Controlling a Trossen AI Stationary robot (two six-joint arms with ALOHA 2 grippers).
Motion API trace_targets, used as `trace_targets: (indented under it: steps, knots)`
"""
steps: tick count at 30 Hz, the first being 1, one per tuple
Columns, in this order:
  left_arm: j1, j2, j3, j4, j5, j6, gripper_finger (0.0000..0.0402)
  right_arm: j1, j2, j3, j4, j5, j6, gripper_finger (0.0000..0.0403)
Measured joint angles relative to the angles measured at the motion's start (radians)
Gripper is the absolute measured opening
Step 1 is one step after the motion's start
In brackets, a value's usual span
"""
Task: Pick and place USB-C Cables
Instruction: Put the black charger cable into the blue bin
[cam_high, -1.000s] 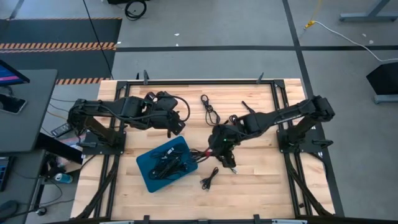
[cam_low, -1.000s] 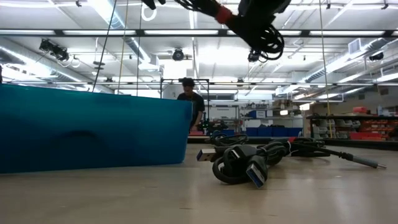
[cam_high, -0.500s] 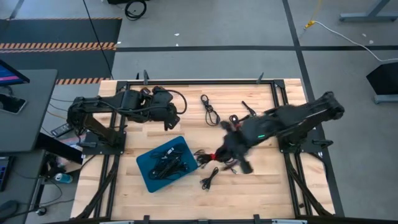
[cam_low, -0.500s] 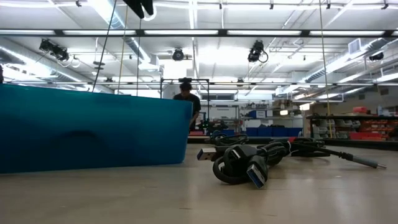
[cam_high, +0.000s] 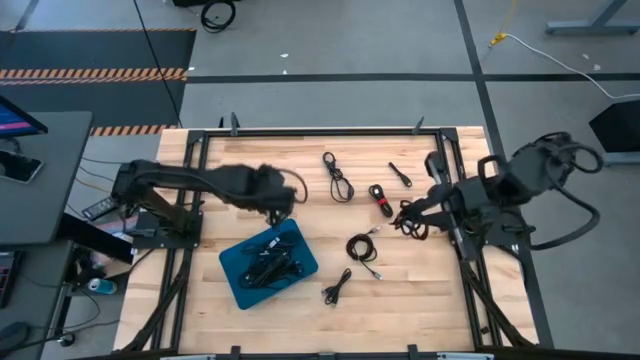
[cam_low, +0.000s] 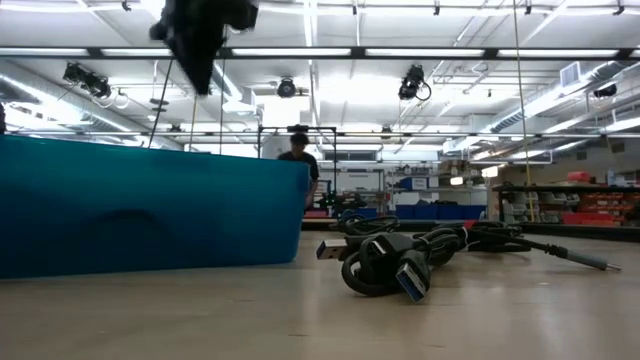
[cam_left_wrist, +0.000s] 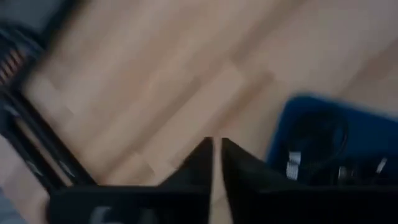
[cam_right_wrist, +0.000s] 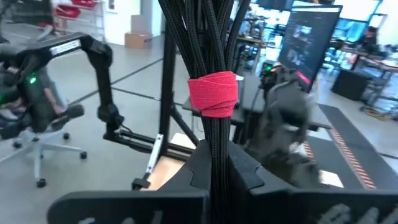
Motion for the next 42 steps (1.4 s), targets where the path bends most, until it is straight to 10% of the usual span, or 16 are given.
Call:
trace_targets:
  steps: [13,42]
  knots:
    - [-0.121,0.001,-0.423,0.589,0.196,-0.234,0.0003,0.025,0.020,-0.005,-0.028,0.051,0.004,0.0018]
    - [-0.168,0.001,-0.449,0.881,0.077,-0.143,0.0000,0.023,0.024,-0.005,-0.028,0.072,0.040,0.0018]
